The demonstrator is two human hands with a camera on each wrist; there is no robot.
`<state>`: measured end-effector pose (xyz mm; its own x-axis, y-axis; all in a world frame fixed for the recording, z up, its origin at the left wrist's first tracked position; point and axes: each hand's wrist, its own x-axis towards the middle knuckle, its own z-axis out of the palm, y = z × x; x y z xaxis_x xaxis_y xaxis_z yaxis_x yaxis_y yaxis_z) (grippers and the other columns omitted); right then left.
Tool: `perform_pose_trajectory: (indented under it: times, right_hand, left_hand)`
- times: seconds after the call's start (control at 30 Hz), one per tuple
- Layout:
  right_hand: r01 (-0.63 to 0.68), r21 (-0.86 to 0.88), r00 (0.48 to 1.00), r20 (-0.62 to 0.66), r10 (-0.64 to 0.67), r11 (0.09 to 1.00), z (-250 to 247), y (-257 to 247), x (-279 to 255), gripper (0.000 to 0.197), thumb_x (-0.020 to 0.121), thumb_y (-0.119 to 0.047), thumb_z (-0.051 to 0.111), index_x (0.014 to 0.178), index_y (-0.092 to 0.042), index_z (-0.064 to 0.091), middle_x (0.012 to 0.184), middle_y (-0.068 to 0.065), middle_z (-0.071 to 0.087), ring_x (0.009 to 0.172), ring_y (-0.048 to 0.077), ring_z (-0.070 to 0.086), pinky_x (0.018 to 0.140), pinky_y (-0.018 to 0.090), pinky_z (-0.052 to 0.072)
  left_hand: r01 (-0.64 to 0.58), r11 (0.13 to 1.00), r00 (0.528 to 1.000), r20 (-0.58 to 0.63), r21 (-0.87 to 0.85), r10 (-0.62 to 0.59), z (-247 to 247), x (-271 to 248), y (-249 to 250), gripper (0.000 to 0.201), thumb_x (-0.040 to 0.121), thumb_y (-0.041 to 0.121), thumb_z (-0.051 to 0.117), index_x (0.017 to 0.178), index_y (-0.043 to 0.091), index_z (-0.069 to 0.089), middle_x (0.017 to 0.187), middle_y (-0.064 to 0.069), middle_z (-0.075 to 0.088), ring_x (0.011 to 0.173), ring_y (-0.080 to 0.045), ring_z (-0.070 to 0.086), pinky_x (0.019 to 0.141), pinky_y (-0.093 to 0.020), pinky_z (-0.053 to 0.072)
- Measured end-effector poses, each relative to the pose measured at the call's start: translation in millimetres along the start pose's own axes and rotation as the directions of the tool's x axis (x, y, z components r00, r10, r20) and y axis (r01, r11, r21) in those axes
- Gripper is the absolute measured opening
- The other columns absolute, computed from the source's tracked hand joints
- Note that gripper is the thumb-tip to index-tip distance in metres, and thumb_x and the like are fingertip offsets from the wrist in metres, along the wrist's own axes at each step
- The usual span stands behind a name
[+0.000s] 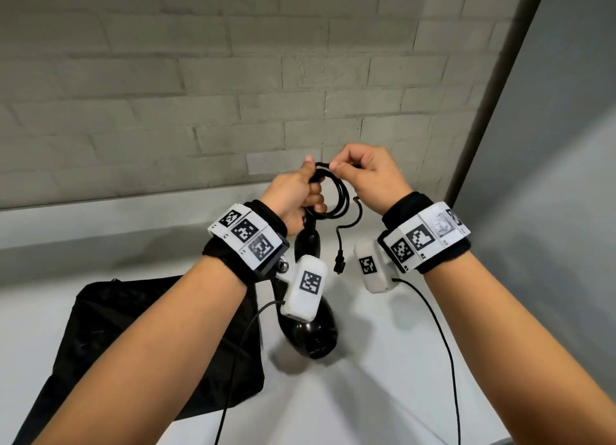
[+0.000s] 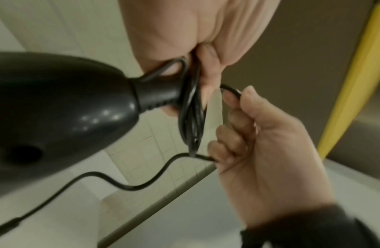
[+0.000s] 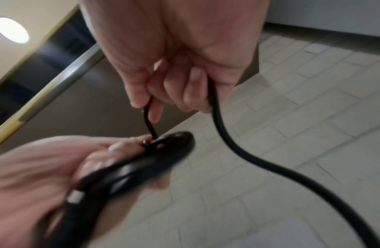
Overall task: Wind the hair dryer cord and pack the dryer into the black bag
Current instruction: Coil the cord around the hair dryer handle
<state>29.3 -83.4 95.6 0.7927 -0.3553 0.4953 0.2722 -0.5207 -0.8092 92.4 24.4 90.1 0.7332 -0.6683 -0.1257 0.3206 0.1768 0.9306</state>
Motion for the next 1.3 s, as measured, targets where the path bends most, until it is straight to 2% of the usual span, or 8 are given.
perform_pose_trajectory:
  times: [0.23,0.5,0.63,0.73,0.83,1.0,1.13,1.3]
  right_hand:
    - [0.082,-0.126,0.987,0.147,-0.063,0.989,12,3,-12,0.008,0.084,-0.003,0.057,0.078,0.000,0.061,0.067,-0.002,0.057,0.058,0.003,0.050,0.060,0.008,0.039]
    - [-0.088,0.135,0.996,-0.003,0.089,0.987,-3,39,-10,0.031,0.085,0.002,0.056,0.063,-0.017,0.044,0.035,-0.012,0.048,0.033,0.000,0.037,0.039,0.010,0.030]
    - [-0.177,0.027,0.978,0.116,0.173,0.984,-1,70,-19,0.025,0.084,0.001,0.056,0.070,-0.017,0.047,0.053,-0.002,0.052,0.047,0.002,0.043,0.052,0.018,0.039]
    - [-0.254,-0.361,0.919,0.198,0.340,0.897,0,104,-29,0.019,0.091,-0.015,0.046,0.075,-0.018,0.055,0.080,0.020,0.060,0.074,0.022,0.055,0.074,0.036,0.047]
    - [-0.339,-0.536,0.855,0.168,0.491,0.774,-1,136,-41,0.025,0.084,-0.032,0.042,0.063,-0.029,0.056,0.082,0.005,0.062,0.082,0.025,0.059,0.084,0.037,0.050]
    - [-0.556,-0.540,0.724,0.058,0.687,0.632,-8,154,-57,0.034,0.088,-0.020,0.051,0.054,-0.017,0.053,0.060,0.000,0.053,0.057,0.015,0.051,0.051,0.021,0.037]
    - [-0.591,-0.575,0.673,0.036,0.739,0.566,-13,157,-58,0.021,0.086,-0.021,0.049,0.071,-0.009,0.057,0.065,0.004,0.058,0.062,0.022,0.055,0.060,0.028,0.048]
    - [-0.554,-0.247,0.823,-0.017,0.568,0.795,-12,126,-37,0.029,0.089,-0.003,0.047,0.063,-0.014,0.049,0.049,-0.004,0.056,0.045,0.007,0.052,0.045,0.017,0.043]
  left_hand:
    - [0.009,1.000,1.000,-0.029,0.010,-0.009,-2,4,-3,0.035,0.094,0.039,0.047,0.069,0.014,0.050,0.063,-0.004,0.044,0.031,-0.007,0.027,0.032,-0.014,0.027]
    - [-0.038,0.998,0.999,-0.035,-0.043,0.036,-2,1,-3,0.033,0.096,0.032,0.047,0.068,0.014,0.042,0.034,0.011,0.021,0.025,-0.004,0.017,0.032,-0.014,0.022]
    - [-0.070,0.994,0.995,-0.083,-0.088,0.063,-6,2,1,0.034,0.096,0.030,0.047,0.065,0.018,0.037,0.033,0.010,0.022,0.025,-0.004,0.017,0.032,-0.014,0.021]
    - [-0.097,0.992,0.992,-0.095,-0.085,0.089,-8,1,3,0.035,0.095,0.034,0.048,0.065,0.020,0.037,0.035,0.010,0.022,0.027,-0.005,0.016,0.033,-0.014,0.022]
    - [-0.098,0.992,0.992,-0.087,-0.079,0.092,-8,-2,3,0.034,0.096,0.035,0.046,0.066,0.020,0.036,0.035,0.011,0.022,0.027,-0.005,0.017,0.034,-0.013,0.022]
    - [-0.136,0.984,0.989,-0.078,-0.118,0.127,-9,-4,9,0.035,0.096,0.036,0.045,0.065,0.022,0.035,0.035,0.011,0.020,0.027,-0.004,0.016,0.034,-0.015,0.021]
    - [-0.153,0.978,0.987,-0.073,-0.143,0.144,-10,-4,16,0.036,0.096,0.037,0.045,0.064,0.022,0.034,0.034,0.011,0.020,0.027,-0.004,0.016,0.033,-0.014,0.022]
    - [-0.148,0.981,0.981,-0.145,-0.128,0.129,-10,2,12,0.035,0.095,0.038,0.046,0.068,0.019,0.038,0.041,0.007,0.026,0.028,-0.006,0.020,0.033,-0.013,0.024]
